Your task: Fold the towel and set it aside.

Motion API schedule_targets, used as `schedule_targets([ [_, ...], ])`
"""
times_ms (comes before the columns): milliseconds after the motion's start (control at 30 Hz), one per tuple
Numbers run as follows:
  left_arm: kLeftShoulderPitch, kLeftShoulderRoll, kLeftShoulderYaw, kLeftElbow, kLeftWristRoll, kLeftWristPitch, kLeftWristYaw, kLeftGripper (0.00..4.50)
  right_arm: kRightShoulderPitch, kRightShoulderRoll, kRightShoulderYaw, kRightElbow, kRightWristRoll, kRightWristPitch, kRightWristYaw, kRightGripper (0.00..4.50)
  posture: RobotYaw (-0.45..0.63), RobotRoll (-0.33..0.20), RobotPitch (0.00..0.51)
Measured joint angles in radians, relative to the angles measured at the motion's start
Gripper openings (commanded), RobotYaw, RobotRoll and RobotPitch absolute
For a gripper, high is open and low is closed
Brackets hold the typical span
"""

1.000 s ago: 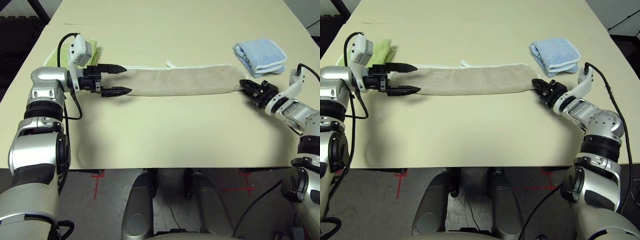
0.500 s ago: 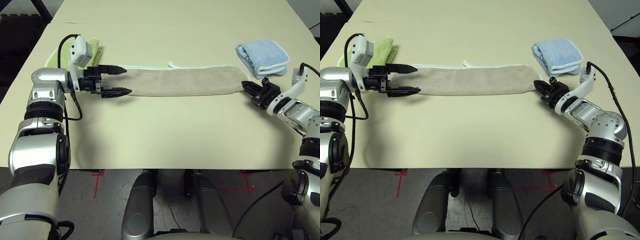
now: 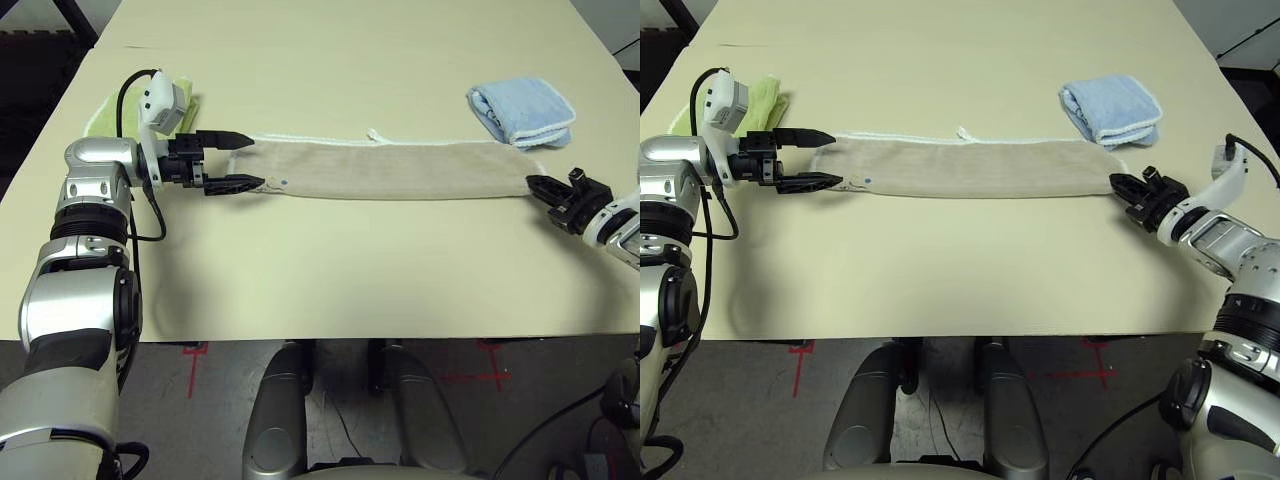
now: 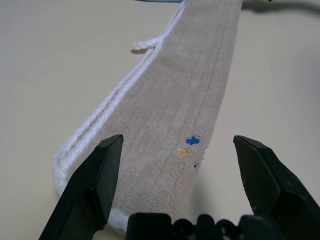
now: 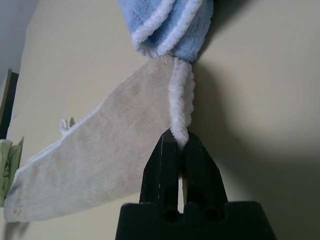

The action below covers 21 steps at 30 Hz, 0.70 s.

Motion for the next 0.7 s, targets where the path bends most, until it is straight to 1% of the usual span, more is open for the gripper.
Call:
schedule_targets([
  [67,0.0,0.0,0.0,0.0,0.0,0.0,0.0,4.5,-0.02,-0.001,0.025,-0.022,-0.005,-0.022,0.033,0.05,0.0,0.0,0.256],
  [133,0.0,-0.002,0.0,0.0,0.0,0.0,0.0,4.5,-0.027,-0.018,0.063,-0.036,-0.022,-0.065,0.102,0.05,0.0,0.0,0.254],
  [267,0.006,-0.001,0.0,0.0,0.0,0.0,0.0,4.5,-0.022,-0.094,0.159,-0.06,-0.076,-0.139,0.265,0.05,0.0,0.0,0.251],
  [333,0.011,-0.001,0.0,0.0,0.0,0.0,-0.003,4.5,-0.008,-0.141,0.229,-0.082,-0.115,-0.175,0.362,0.05,0.0,0.0,0.249],
  [500,0.023,-0.001,-0.004,-0.015,0.0,0.003,-0.022,4.5,-0.009,-0.183,0.335,-0.089,-0.181,-0.227,0.509,0.05,0.01,0.0,0.246],
  [600,0.028,-0.002,-0.004,-0.031,0.0,0.008,-0.023,4.5,-0.043,-0.183,0.387,-0.1,-0.222,-0.24,0.526,0.05,0.01,0.0,0.246],
  [700,0.03,-0.005,-0.004,-0.034,0.0,0.014,-0.023,4.5,-0.095,-0.136,0.437,-0.153,-0.242,-0.237,0.512,0.05,0.01,0.0,0.242],
])
